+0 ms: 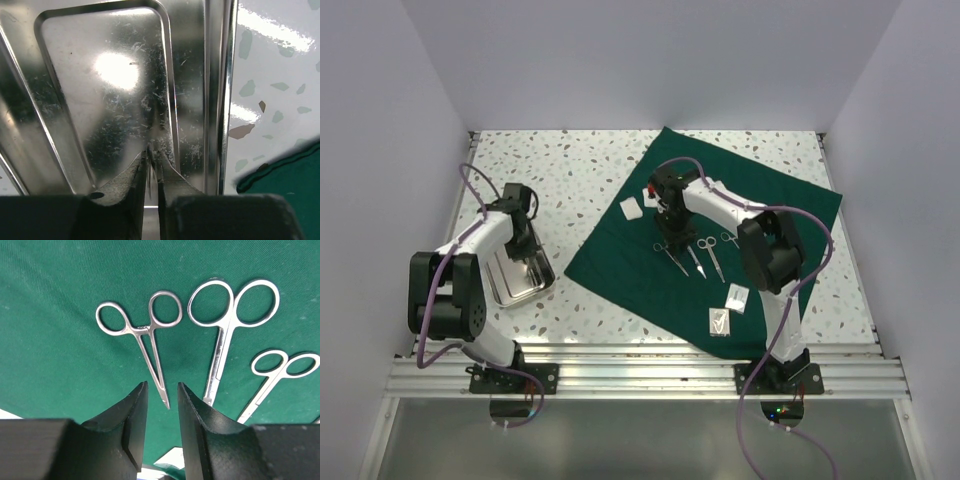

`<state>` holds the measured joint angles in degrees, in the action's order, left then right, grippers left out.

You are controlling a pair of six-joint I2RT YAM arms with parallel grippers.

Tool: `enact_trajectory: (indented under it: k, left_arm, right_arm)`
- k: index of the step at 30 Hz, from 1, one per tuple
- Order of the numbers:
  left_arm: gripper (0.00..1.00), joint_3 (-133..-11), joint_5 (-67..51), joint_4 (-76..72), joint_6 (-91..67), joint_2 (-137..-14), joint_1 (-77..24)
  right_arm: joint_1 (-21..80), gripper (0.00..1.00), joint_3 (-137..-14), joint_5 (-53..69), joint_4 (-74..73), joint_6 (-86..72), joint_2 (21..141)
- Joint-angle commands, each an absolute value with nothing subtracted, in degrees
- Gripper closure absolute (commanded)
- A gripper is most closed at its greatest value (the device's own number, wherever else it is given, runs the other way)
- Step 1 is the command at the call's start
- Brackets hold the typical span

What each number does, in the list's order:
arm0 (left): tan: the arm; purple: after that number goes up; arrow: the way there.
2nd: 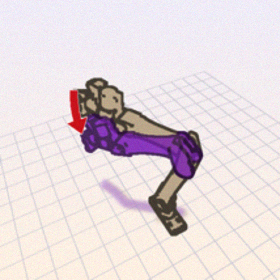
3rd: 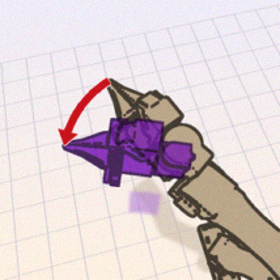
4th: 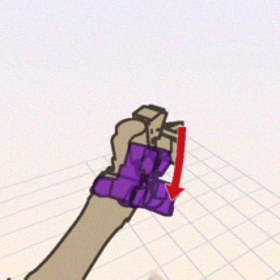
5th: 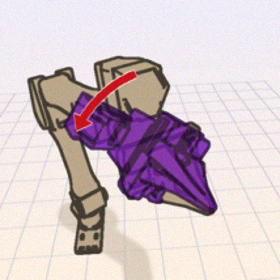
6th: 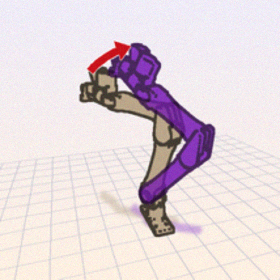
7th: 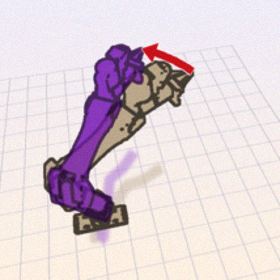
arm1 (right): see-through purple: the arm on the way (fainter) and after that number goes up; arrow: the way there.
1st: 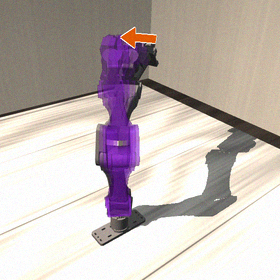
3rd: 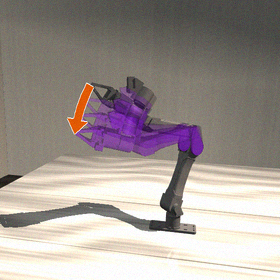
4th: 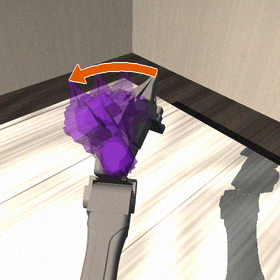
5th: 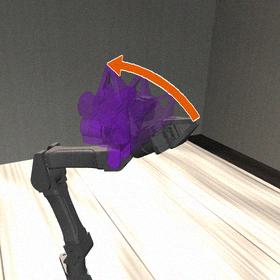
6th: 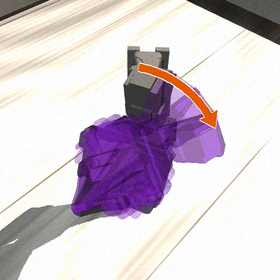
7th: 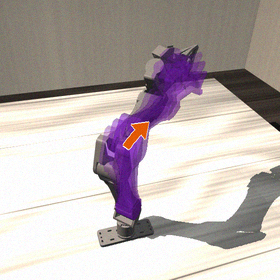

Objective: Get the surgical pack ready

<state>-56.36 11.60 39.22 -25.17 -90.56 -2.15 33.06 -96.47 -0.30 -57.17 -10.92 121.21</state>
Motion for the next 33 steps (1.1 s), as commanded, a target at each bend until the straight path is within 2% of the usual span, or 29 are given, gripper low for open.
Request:
enact_trajectory:
  k: [1,5,6,10,33]
  left_arm:
    - [0.82,-56.78,10.2,36.91,-23.91,-90.26,-1.49]
    - [0.71,-56.51,9.76,37.26,-24.26,-88.69,-1.32]
    - [0.65,-56.51,9.32,37.44,-24.34,-88.42,-1.32]
    - [0.56,-57.48,8.26,39.11,-24.87,-87.28,-1.32]
    - [0.53,-59.41,4.22,42.71,-25.75,-81.65,-1.32]
  right_arm:
    - [32.96,0.67,-98.26,-1.32,-56.34,-9.14,121.9]
    - [33.13,0.7,-97.56,-0.7,-55.9,-9.14,122.35]
    - [33.13,0.7,-97.21,-0.7,-55.46,-9.23,122.26]
    - [33.49,0.7,-95.36,-1.23,-55.11,-9.32,121.82]
    - [36.48,0.69,-89.03,-6.77,-53.35,-9.49,119.96]
